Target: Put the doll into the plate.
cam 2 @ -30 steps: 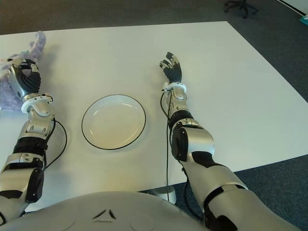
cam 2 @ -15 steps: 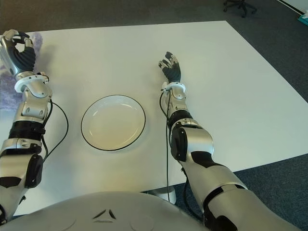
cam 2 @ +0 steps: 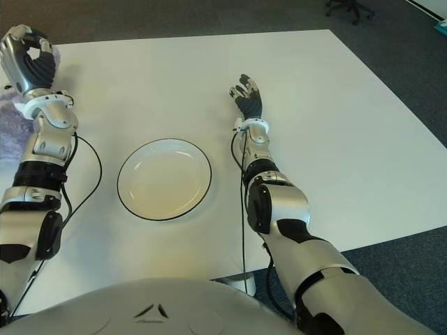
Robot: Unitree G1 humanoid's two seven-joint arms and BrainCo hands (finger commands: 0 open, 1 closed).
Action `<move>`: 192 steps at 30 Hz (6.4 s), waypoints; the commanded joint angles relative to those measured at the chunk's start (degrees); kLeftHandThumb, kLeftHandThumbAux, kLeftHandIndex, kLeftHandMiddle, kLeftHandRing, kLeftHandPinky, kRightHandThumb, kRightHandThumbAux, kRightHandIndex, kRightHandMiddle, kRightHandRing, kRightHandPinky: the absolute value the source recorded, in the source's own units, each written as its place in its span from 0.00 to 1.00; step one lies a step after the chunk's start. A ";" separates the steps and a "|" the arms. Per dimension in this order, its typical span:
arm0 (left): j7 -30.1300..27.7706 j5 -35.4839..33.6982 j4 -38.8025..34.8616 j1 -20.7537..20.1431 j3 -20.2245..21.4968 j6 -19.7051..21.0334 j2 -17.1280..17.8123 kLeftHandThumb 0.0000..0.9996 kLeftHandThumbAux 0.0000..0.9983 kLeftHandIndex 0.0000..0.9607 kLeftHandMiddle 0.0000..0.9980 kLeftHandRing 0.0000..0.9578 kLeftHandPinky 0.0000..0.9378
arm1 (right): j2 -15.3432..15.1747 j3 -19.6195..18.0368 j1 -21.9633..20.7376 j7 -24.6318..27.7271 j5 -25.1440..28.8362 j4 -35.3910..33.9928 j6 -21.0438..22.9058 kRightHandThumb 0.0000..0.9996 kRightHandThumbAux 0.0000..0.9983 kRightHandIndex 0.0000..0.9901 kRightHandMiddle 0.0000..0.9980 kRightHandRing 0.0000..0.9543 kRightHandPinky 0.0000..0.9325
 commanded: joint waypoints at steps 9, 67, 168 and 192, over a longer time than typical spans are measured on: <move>-2.78 -0.95 3.02 -5.49 -1.22 1.45 -1.23 0.38 0.53 0.68 0.85 0.90 0.95 | 1.04 -0.29 3.15 -0.26 0.40 2.21 2.40 0.55 0.85 0.15 0.12 0.12 0.15; -15.55 42.28 -48.10 47.25 -3.22 40.48 -1.36 0.33 0.27 0.00 0.06 0.06 0.05 | 0.48 0.02 4.43 1.36 0.65 1.98 2.32 0.57 0.84 0.15 0.12 0.13 0.16; -13.28 34.35 -34.78 41.70 3.54 29.73 5.20 0.52 0.34 0.00 0.11 0.32 0.03 | 0.42 0.49 4.30 0.87 -0.34 2.65 4.18 0.56 0.83 0.13 0.11 0.12 0.15; -11.48 32.72 -34.45 40.52 3.54 28.27 4.65 0.55 0.33 0.03 0.13 0.19 0.31 | 0.43 0.29 4.38 0.51 -0.45 2.57 3.93 0.56 0.83 0.15 0.11 0.12 0.16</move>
